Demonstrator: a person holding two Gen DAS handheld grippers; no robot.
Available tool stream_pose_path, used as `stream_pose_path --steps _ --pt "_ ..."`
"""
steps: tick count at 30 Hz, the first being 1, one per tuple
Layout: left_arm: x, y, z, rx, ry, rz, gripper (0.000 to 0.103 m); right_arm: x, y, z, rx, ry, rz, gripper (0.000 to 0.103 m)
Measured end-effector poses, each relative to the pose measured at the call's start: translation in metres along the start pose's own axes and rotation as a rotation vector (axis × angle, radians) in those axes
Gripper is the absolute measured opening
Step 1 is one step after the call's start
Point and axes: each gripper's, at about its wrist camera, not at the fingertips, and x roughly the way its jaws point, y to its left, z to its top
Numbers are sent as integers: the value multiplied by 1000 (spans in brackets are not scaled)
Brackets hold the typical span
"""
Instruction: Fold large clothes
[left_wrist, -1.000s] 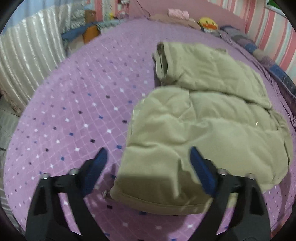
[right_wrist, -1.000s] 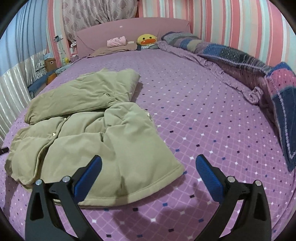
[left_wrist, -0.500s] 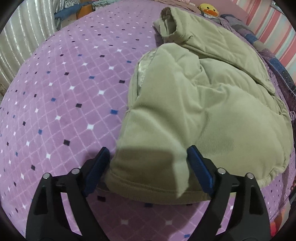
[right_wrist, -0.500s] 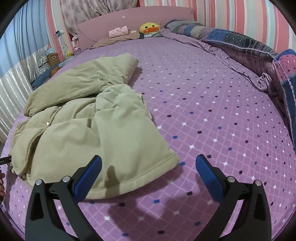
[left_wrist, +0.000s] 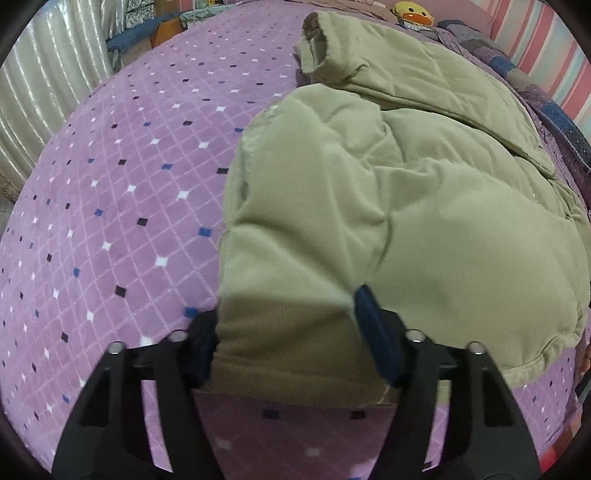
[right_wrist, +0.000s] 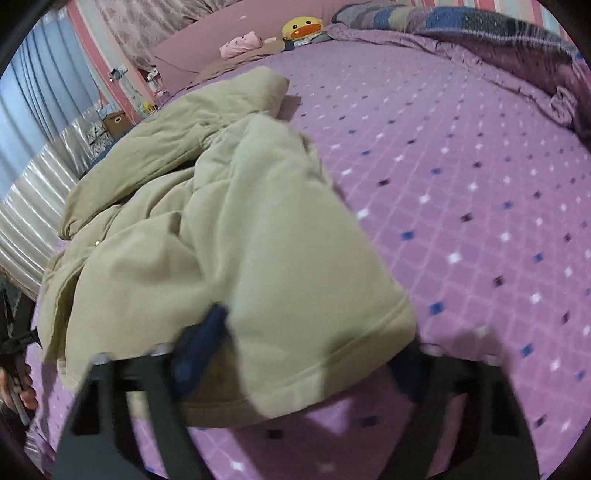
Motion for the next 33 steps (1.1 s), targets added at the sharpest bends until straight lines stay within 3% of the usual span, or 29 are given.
stream_pose_path --steps 1,3,4,9,18,23,27,29,33 --pt "-2 -5 0 6 -6 6 48 -1 1 -2 21 -5 17 44" --pt "-9 -10 0 10 -14 1 30 -9 7 -2 35 -22 36 28" --pt "-14 -11 -1 10 -22 -4 27 -16 11 -2 23 -34 36 23" --pt "-46 -16 -15 34 -78 -29 15 -51 23 -7 -27 -86 55 19" --pt "-113 6 -50 -63 -204 -166 13 -108 28 -41 -50 -167 102 12" --pt "-148 11 -82 4 -249 -152 12 -139 13 -57 -54 -197 117 7" --pt "-168 23 -95 3 -272 -181 1 -150 2 -63 -58 -187 120 0" --pt "-162 30 -94 7 -250 -137 1 -147 2 -62 -100 -191 65 0" --pt "-163 32 -91 25 -264 -85 2 -143 1 -53 -123 -201 38 4"
